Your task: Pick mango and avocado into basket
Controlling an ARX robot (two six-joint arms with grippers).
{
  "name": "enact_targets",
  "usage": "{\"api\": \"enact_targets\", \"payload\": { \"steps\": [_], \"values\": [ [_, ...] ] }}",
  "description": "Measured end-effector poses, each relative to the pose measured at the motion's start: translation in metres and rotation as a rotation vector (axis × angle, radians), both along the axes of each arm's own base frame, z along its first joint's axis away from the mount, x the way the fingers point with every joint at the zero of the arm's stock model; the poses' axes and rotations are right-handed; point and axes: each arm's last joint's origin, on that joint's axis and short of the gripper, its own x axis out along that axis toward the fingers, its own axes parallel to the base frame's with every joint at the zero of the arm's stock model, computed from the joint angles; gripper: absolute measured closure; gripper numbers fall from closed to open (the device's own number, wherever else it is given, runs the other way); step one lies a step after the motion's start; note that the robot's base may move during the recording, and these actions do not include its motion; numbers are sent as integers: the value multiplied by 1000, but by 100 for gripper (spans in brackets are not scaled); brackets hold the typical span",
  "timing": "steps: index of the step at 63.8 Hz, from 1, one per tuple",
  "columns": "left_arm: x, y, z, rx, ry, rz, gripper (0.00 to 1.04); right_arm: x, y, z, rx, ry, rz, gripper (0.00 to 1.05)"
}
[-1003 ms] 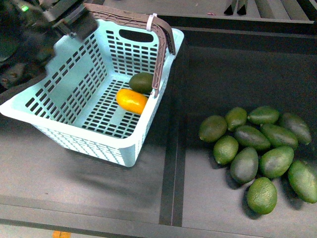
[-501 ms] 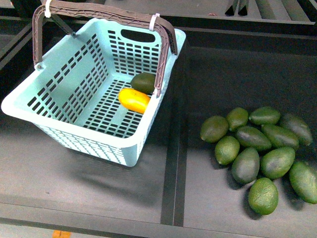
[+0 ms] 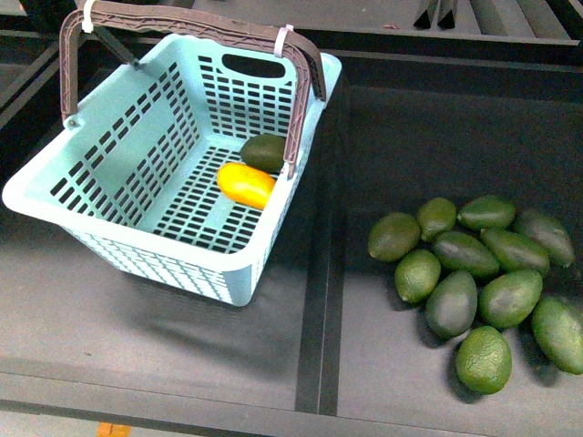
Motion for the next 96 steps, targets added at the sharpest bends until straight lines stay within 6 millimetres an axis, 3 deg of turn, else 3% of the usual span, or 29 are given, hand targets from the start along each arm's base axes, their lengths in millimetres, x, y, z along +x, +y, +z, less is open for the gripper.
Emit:
{"api": "enact_targets", "payload": {
  "steps": [66,96],
  "values": [
    [-43,0,3,0,-12,0,103,0,0,0,0,0,0,9],
    [-44,0,3,0,-18,1,103,0,0,0,0,0,0,9]
  ]
}}
